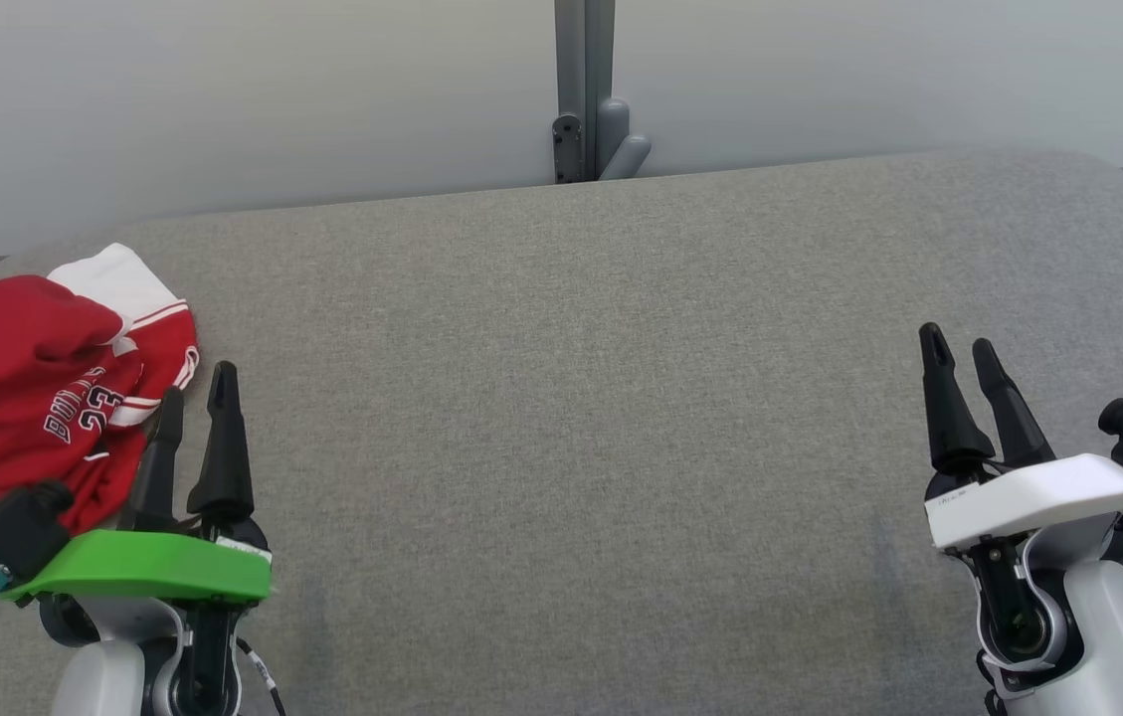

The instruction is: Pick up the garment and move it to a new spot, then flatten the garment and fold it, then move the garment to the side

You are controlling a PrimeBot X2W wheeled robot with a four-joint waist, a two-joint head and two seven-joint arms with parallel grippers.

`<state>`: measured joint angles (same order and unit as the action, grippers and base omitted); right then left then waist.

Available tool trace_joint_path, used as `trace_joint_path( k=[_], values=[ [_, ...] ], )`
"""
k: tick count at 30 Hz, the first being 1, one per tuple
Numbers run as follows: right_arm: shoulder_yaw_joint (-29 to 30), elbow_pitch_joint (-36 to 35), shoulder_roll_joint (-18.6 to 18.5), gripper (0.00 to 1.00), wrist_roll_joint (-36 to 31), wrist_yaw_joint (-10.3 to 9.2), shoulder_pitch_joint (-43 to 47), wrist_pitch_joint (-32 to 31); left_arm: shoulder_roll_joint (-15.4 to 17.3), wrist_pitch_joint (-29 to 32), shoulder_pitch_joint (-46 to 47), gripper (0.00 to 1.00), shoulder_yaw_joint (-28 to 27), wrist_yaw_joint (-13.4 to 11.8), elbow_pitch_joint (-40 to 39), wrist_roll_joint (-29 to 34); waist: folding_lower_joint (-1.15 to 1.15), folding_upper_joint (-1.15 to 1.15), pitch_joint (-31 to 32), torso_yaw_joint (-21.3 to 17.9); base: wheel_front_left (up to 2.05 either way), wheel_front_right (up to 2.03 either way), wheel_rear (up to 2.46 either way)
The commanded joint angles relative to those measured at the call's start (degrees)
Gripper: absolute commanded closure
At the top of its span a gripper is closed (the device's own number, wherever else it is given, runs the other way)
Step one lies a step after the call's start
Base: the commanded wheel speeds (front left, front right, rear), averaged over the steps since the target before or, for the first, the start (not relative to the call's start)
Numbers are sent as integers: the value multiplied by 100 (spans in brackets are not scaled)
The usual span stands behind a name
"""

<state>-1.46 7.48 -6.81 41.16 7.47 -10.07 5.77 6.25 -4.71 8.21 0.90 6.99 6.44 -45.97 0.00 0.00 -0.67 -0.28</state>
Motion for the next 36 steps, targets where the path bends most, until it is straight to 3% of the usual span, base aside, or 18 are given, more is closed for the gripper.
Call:
trace_joint_path(
  k=[1,36],
  values=[
    [-5,-81,-41,0,-264,2,-41,79,87,-75,66,0,58,-25,-50,252,0,0,3,-4,0,0,0],
    [94,545,40,0,-2477,2,46,570,385,-432,-52,0,609,-379,409,2240,0,0,7,-9,0,0,0]
  ],
)
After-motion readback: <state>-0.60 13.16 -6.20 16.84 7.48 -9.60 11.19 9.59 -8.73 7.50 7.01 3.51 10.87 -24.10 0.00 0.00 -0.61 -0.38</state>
